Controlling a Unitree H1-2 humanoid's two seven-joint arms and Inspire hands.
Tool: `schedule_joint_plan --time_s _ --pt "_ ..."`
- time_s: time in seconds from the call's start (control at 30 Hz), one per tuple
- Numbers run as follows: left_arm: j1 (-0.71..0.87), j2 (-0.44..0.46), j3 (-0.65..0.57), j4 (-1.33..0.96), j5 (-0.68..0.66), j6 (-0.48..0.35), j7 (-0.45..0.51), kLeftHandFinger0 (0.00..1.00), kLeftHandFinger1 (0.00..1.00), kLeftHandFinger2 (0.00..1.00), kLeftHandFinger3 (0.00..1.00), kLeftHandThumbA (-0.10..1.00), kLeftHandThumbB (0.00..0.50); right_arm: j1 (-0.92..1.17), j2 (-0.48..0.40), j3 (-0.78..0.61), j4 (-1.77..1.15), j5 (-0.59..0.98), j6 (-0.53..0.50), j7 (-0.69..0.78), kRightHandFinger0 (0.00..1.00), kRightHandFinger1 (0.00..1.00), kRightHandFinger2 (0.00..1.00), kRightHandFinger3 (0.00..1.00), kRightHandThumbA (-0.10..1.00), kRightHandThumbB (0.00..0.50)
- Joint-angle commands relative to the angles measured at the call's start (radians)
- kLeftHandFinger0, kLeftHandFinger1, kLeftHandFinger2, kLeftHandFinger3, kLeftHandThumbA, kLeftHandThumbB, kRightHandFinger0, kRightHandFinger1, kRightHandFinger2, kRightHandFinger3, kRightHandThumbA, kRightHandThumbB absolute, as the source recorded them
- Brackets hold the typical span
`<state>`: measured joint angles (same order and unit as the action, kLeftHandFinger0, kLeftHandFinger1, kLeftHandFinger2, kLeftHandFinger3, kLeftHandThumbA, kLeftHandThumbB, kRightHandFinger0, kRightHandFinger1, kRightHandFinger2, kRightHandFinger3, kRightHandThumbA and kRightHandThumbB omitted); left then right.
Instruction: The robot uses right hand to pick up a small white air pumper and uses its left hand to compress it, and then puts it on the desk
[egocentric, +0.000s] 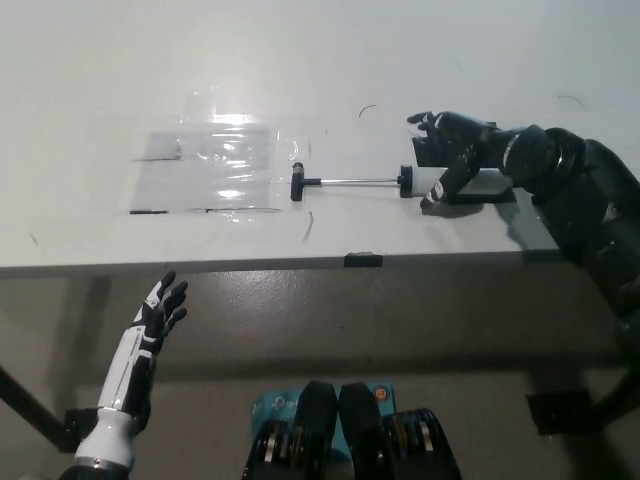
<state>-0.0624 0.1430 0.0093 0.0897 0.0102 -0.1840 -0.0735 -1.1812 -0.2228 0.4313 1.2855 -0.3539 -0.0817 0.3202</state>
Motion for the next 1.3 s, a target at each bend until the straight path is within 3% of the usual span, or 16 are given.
schedule_joint_plan --time_s 0.0,0.5,0.53,0.57,0.6,0.63,0.67,0.7,0.73,0.77,0.8,0.83,0.87,0.93,1.07,1.27 --pt "0.001 0.014 0.008 -0.022 -0.01 -0.04 -0.008 1.0 1.0 1.0 1.0 1.0 0.144 -0.07 -0.002 0.012 0.009 -0.032 -0.036 -0.029 1.0 1.0 1.0 1.0 1.0 0.344" --pt "-0.001 0.022 0.008 -0.019 0.0 -0.046 -0.006 1.0 1.0 1.0 1.0 1.0 0.15 -0.072 -0.015 0.031 0.06 -0.066 -0.03 -0.032 1.0 1.0 1.0 1.0 1.0 0.334" --pt "-0.001 0.024 0.007 -0.018 -0.001 -0.048 -0.008 1.0 1.0 1.0 1.0 1.0 0.15 -0.076 -0.013 0.054 0.066 -0.092 -0.011 -0.044 1.0 1.0 1.0 1.0 1.0 0.384" --pt "-0.001 0.023 0.007 -0.019 -0.003 -0.047 -0.008 1.0 1.0 1.0 1.0 1.0 0.15 -0.079 -0.012 0.075 0.07 -0.112 -0.001 -0.047 1.0 1.0 1.0 0.98 1.0 0.379" --pt "-0.003 0.023 0.007 -0.017 -0.001 -0.049 -0.007 1.0 1.0 1.0 1.0 1.0 0.149 -0.079 -0.013 0.09 0.069 -0.125 0.004 -0.059 1.0 0.96 0.93 0.83 1.0 0.369" --pt "-0.001 0.022 0.007 -0.023 -0.001 -0.043 -0.006 1.0 1.0 1.0 1.0 1.0 0.148 -0.078 -0.009 0.105 0.07 -0.14 0.017 -0.086 0.9 0.81 0.75 0.69 0.79 0.258" --pt "-0.001 0.022 0.008 -0.026 -0.002 -0.04 -0.006 1.0 1.0 1.0 1.0 1.0 0.145 -0.074 -0.006 0.117 0.069 -0.152 0.023 -0.119 0.55 0.58 0.58 0.52 0.29 0.267" --pt "-0.001 0.022 0.008 -0.027 -0.004 -0.039 -0.007 1.0 1.0 1.0 1.0 1.0 0.144 -0.064 -0.005 0.138 0.064 -0.177 0.019 -0.179 0.1 0.21 0.32 0.32 -0.05 0.238" --pt "-0.001 0.022 0.008 -0.03 -0.003 -0.036 -0.007 1.0 1.0 1.0 1.0 1.0 0.145 -0.054 -0.005 0.159 0.059 -0.199 0.007 -0.232 0.0 0.06 0.23 0.2 -0.1 0.208" --pt "-0.001 0.022 0.008 -0.03 -0.003 -0.034 -0.007 1.0 1.0 1.0 1.0 1.0 0.146 -0.05 -0.006 0.164 0.056 -0.201 0.001 -0.248 0.0 0.16 0.44 0.33 -0.1 0.204" --pt "-0.005 0.025 0.008 -0.026 -0.005 -0.036 -0.009 1.0 1.0 1.0 1.0 1.0 0.151 -0.045 -0.007 0.167 0.057 -0.201 -0.006 -0.266 0.0 0.33 0.71 0.54 -0.1 0.199" --pt "-0.006 0.025 0.008 -0.025 -0.005 -0.035 -0.009 1.0 1.0 1.0 1.0 1.0 0.154 -0.041 -0.007 0.167 0.058 -0.2 -0.009 -0.278 0.02 0.47 0.86 0.73 -0.1 0.189" --pt "-0.005 0.023 0.009 -0.028 -0.004 -0.03 -0.008 1.0 1.0 1.0 1.0 1.0 0.16 -0.039 -0.007 0.167 0.064 -0.198 -0.014 -0.288 0.09 0.59 0.94 0.89 -0.1 0.18" --pt "-0.007 0.026 0.008 -0.032 -0.005 -0.023 -0.011 1.0 1.0 1.0 1.0 1.0 0.159 -0.035 -0.009 0.163 0.067 -0.193 -0.023 -0.302 0.15 0.67 0.97 0.96 -0.1 0.168" --pt "-0.009 0.028 0.008 -0.029 -0.009 -0.028 -0.014 1.0 1.0 1.0 1.0 1.0 0.154 -0.027 -0.013 0.157 0.07 -0.197 -0.039 -0.334 0.14 0.62 0.91 0.92 -0.1 0.169" --pt "-0.016 0.032 0.008 -0.03 -0.005 -0.018 -0.013 1.0 1.0 1.0 1.0 1.0 0.17 -0.018 -0.021 0.142 0.076 -0.191 -0.056 -0.357 0.15 0.63 0.94 0.94 -0.1 0.154"
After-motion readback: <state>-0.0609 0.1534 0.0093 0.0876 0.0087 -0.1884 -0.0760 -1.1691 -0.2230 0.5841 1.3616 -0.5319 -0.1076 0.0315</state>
